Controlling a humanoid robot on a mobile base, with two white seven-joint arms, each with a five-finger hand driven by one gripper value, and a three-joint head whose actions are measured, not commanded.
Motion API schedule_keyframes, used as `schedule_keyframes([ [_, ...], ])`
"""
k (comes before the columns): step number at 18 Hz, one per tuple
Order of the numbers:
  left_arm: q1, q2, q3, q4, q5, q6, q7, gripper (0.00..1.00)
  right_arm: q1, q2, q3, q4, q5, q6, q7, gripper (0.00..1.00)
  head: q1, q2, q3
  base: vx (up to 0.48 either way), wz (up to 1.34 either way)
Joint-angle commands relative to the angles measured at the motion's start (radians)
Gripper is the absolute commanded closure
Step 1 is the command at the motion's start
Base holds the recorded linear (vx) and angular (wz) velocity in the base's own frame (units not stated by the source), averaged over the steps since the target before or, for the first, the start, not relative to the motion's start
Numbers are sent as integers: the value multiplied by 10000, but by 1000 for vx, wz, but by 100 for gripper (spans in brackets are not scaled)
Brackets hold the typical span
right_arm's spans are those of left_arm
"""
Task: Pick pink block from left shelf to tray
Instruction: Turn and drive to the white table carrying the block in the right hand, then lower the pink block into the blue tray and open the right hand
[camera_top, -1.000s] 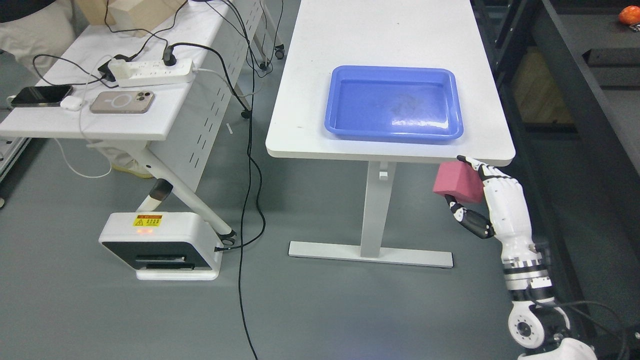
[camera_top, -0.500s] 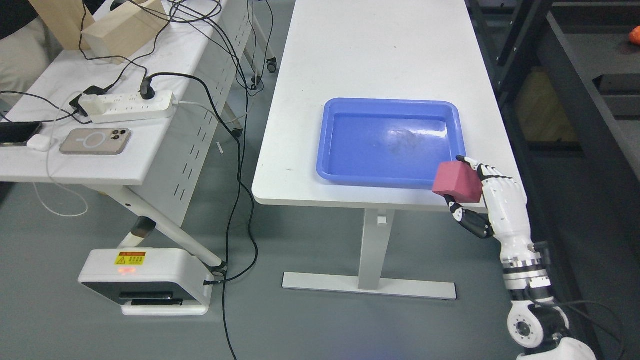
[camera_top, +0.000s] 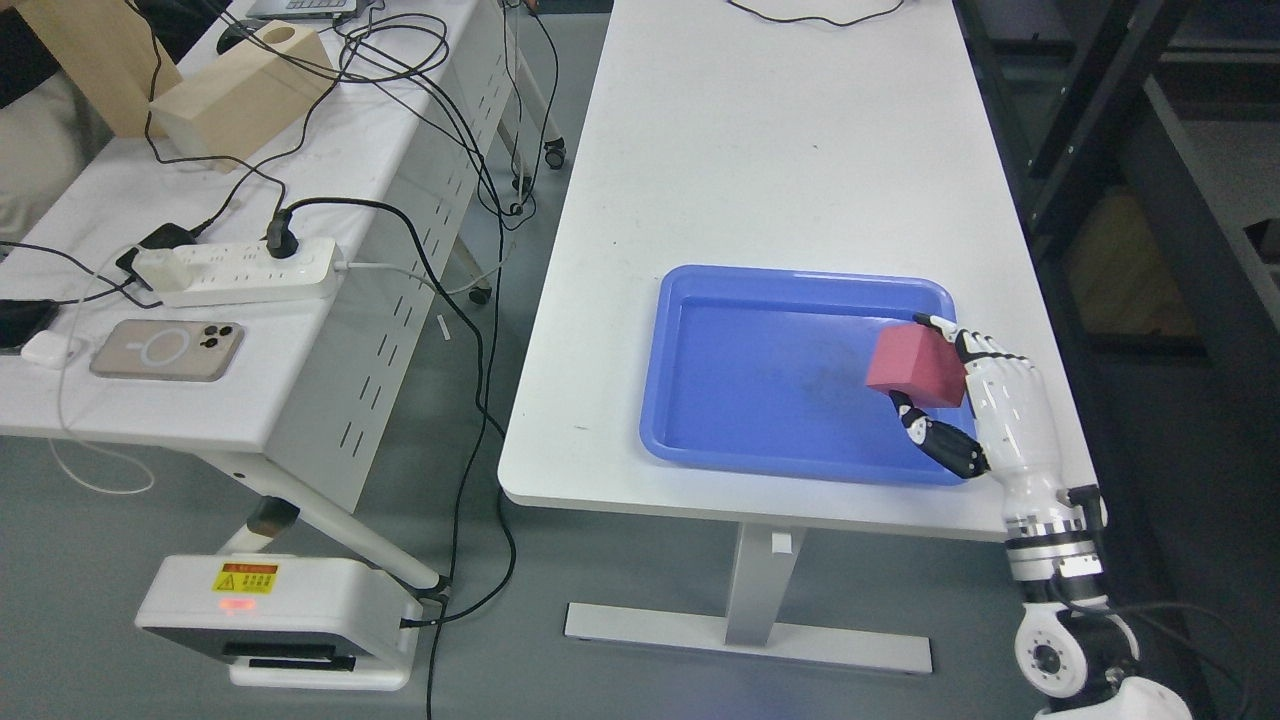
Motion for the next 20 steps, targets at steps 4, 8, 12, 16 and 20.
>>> schedule_keyframes([
  [4, -291, 175, 0, -175, 0, -4, 4, 0, -22, -167, -19, -8, -7, 7, -13, 97, 0, 0, 0, 202, 30],
  [8, -291, 175, 0, -175, 0, -4, 4, 0, 70, -167, -4, -8, -7, -9, -13, 97, 0, 0, 0, 139, 18],
  [12, -306, 175, 0, -175, 0, -4, 4, 0, 70, -167, 73, -8, -7, -9, 2, 97, 0, 0, 0, 64, 7],
  [16, -291, 175, 0, -175, 0, -4, 4, 0, 421, -167, -3, -68, -68, -70, -43, 96, 0, 0, 0, 6, 1],
  [20, -291, 175, 0, -175, 0, -4, 4, 0, 913, -529, -35, -268, -498, -745, -13, 96, 0, 0, 0, 0, 0],
])
